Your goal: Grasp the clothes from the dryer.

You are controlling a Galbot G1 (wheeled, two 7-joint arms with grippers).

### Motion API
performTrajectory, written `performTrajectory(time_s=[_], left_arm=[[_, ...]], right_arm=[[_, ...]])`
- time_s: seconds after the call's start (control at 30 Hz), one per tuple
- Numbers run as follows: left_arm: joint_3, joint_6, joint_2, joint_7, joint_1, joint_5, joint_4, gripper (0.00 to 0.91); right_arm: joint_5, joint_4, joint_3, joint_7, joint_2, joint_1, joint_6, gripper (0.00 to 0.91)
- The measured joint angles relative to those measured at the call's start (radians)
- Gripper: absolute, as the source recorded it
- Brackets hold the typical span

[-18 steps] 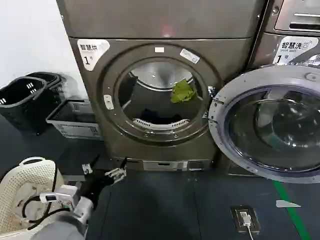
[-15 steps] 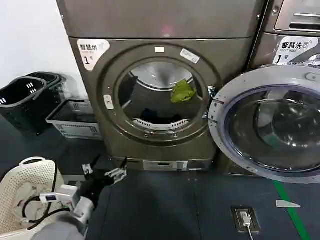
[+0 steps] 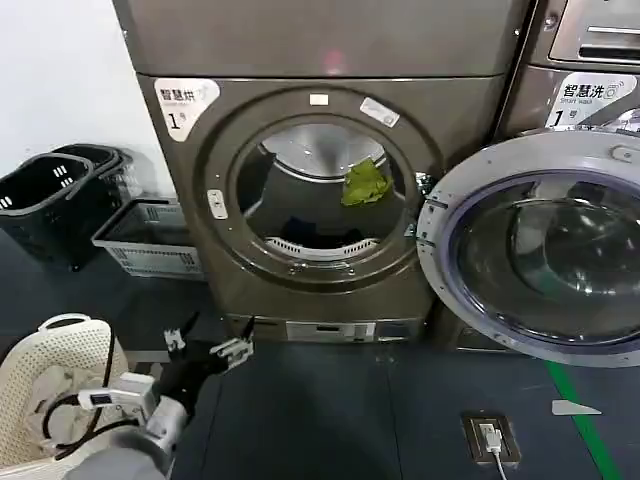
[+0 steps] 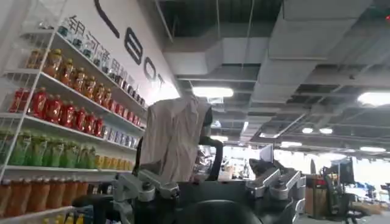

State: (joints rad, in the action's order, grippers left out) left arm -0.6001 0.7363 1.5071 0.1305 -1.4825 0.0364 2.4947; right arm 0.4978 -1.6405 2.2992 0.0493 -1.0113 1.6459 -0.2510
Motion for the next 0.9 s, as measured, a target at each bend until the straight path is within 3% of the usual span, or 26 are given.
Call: performTrajectory(time_s=[0.9], left_arm=[[0.004, 0.0, -0.003, -0.001, 0.005, -0.007, -0.01, 0.907]], right_arm=[[0.022, 0.008, -0.006, -0.009, 0.003, 0.001, -0.002, 0.907]])
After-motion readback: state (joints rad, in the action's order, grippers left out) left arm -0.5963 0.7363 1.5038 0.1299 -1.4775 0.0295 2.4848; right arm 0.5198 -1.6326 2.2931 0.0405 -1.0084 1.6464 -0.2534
